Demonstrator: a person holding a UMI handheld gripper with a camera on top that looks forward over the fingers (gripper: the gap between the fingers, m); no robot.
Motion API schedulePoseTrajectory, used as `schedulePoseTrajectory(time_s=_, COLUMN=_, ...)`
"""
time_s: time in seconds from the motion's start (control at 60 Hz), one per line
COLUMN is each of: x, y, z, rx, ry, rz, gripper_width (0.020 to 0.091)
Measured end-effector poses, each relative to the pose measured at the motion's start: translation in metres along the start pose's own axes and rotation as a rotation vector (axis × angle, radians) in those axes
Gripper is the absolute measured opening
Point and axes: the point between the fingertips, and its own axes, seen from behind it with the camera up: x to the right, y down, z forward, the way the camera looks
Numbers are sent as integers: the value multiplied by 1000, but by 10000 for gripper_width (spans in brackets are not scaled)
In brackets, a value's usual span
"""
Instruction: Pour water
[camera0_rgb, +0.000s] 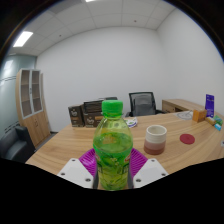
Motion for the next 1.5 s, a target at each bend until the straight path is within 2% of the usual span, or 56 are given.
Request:
schedulePoseTrajectory(time_s=0.117, x=-1, y=-6, z=23, rx=-68, ry=-37, rz=172, gripper_width=396)
schedulePoseTrajectory(time_s=0.317, x=6, y=-23, z=77, rx=-182, ry=-21, rz=557, gripper_width=396)
schedulePoseTrajectory(time_s=0.433, x=23, y=-43, z=95, rx=-150, ry=25, rz=824, gripper_width=398)
schedulePoseTrajectory(time_s=0.633, x=38, y=-60, z=115, rx=-95, ry=15, rz=1376, gripper_width=395)
schedulePoseTrajectory(time_s=0.833, x=28, y=-71, z=115, rx=-106, ry=-32, rz=1662, gripper_width=395)
schedulePoseTrajectory(time_s=0.933, x=19, y=-75, z=109, rx=-137, ry=-51, rz=1751, gripper_width=396)
schedulePoseTrajectory(time_s=1.233, x=25, y=-88, z=106, rx=-163, ry=-73, rz=1635, gripper_width=395)
schedulePoseTrajectory(time_s=1.333, x=31, y=-111, z=94, rx=-175, ry=-91, rz=1384, gripper_width=398)
schedulePoseTrajectory(time_s=1.5, x=87, y=-165, z=75, rx=-107, ry=-45, rz=755, gripper_width=411)
